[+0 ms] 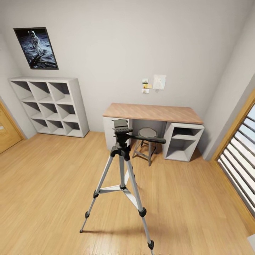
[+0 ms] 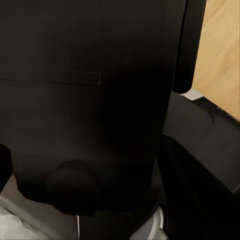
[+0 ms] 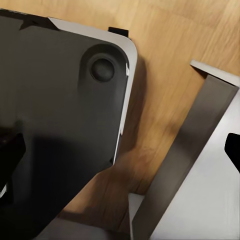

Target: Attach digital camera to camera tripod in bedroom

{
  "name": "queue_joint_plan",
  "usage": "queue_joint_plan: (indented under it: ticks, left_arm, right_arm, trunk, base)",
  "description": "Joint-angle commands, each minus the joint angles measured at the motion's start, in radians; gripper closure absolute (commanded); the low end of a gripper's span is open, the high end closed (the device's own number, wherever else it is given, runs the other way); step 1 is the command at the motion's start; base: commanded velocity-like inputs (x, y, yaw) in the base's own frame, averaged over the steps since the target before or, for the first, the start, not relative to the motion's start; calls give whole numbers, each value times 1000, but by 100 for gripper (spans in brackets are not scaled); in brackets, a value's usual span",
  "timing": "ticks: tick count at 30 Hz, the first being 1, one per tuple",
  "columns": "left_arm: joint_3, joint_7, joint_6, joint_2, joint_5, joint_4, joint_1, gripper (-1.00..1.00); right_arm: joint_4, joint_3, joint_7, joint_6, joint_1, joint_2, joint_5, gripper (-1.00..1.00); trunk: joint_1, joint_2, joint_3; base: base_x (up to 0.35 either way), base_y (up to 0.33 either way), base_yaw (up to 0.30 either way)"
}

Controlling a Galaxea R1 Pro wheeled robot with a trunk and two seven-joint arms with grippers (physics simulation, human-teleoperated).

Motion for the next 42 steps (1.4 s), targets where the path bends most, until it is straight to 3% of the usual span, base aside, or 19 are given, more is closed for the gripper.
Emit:
queue_joint_plan:
  ticks: [1, 20, 41, 42]
  left_arm:
    - [-9, 1, 0, 0, 6, 0, -1, 100]
    - [-9, 1, 0, 0, 6, 0, -1, 100]
    - [-8, 2, 0, 0, 7, 1, -1, 100]
    - [-9, -7, 0, 0, 5, 0, -1, 100]
  right_arm:
    - [3, 3, 1, -6, -1, 0, 6, -100]
    - [3, 3, 1, -5, -1, 0, 6, -100]
    - [2, 6, 6, 4, -1, 3, 6, -100]
    - [-9, 4, -32, 11, -1, -16, 7, -100]
  trunk:
    - [0, -2, -4]
    - [0, -2, -33]
    - [0, -2, -36]
    - [0, -2, -36]
  base:
    - [0, 0, 76]
    - [0, 0, 74]
    - [0, 0, 6]
    - [0, 0, 0]
